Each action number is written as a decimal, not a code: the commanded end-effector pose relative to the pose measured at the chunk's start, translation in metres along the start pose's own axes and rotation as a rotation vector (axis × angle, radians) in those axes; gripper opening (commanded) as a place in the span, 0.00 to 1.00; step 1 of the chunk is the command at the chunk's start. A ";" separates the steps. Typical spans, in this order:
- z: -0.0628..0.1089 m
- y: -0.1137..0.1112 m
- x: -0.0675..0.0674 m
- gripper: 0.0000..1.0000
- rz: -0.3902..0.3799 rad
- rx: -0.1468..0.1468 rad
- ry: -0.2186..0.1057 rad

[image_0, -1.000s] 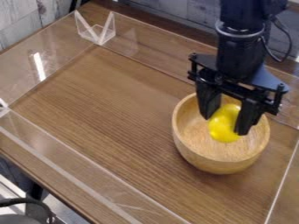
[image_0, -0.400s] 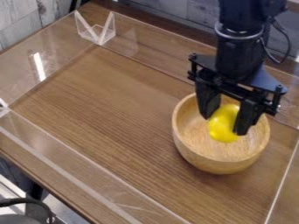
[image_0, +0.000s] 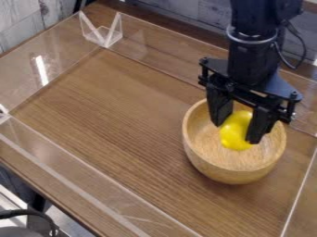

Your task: Put the lemon in the brown bowl

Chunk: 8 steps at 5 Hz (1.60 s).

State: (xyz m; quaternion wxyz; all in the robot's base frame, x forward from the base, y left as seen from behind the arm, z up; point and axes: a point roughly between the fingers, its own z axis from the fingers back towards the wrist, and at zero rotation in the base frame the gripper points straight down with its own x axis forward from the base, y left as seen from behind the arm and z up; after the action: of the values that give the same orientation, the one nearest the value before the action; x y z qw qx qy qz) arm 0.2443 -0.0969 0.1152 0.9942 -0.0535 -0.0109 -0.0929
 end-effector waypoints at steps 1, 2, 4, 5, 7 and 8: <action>0.008 0.002 0.005 1.00 0.001 -0.001 -0.040; 0.006 0.002 0.006 1.00 -0.006 0.001 -0.042; 0.001 0.001 0.007 1.00 -0.030 0.004 -0.042; 0.001 0.001 0.007 1.00 -0.038 0.007 -0.045; 0.004 -0.001 0.007 1.00 -0.055 0.010 -0.058; 0.004 0.000 0.007 1.00 -0.053 0.011 -0.060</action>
State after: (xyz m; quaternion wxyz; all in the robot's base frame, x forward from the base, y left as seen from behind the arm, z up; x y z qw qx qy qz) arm 0.2477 -0.0971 0.1079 0.9920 -0.0482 -0.0190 -0.1151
